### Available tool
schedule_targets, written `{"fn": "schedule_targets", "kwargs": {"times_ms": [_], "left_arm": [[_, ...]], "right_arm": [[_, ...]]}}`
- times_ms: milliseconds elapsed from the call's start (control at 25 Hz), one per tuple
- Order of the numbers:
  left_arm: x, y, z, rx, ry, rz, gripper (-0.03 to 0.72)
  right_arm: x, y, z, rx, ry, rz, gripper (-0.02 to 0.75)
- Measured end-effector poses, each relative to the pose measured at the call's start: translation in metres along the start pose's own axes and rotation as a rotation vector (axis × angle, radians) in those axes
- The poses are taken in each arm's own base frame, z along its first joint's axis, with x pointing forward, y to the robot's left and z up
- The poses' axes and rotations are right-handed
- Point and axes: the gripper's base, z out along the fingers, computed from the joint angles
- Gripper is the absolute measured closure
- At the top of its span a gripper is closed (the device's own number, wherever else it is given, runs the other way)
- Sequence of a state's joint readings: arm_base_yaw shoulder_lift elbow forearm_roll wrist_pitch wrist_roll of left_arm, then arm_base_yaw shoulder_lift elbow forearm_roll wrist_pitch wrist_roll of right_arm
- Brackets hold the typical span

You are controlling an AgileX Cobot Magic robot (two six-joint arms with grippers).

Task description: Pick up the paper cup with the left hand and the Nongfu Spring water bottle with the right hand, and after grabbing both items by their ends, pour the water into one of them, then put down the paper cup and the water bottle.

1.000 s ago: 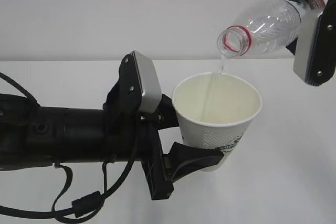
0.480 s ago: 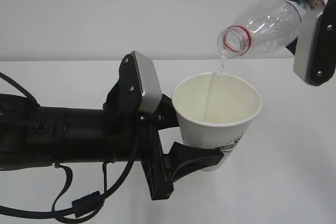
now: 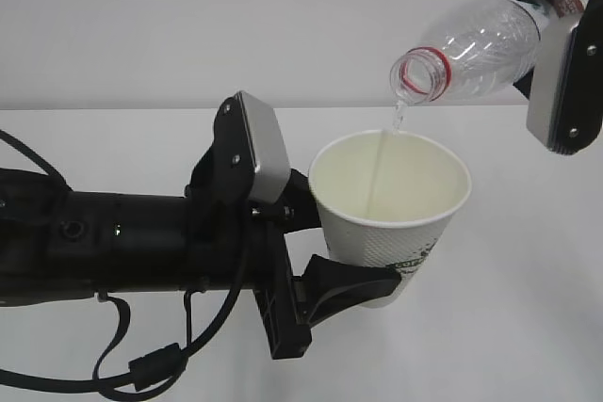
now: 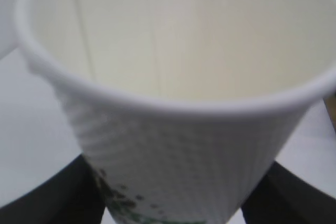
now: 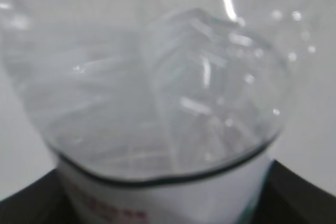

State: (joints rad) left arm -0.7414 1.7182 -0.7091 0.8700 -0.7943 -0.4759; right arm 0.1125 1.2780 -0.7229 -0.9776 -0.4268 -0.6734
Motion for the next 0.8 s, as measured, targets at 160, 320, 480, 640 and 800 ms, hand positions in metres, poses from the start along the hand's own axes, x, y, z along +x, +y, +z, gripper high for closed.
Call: {"fn": "schedule_targets", "kwargs": {"times_ms": [160,320,480,640,800], "left_arm": [[-0.0002,-0.0001,0.0,0.001,-0.002,0.0,0.178],[-0.0001,-0.0001,0.0,0.001,-0.002,0.0,0.178],[-0.0001,-0.0001,0.0,0.001,-0.002,0.0,0.178],[-0.0003,-0.0002,0.0,0.002,-0.003,0.0,0.179],[-0.0003,-0.0002,0.0,0.002,-0.003,0.0,0.179]], "right_arm": [[0.0,0.0,0.0,0.0,0.0,0.0,0.216],[0.0,0.0,0.0,0.0,0.0,-0.009,0.216],[0.0,0.0,0.0,0.0,0.0,-0.014,0.216],[0.0,0.0,0.0,0.0,0.0,-0.015,0.216],[0.0,0.0,0.0,0.0,0.0,-0.016,0.216]]}}
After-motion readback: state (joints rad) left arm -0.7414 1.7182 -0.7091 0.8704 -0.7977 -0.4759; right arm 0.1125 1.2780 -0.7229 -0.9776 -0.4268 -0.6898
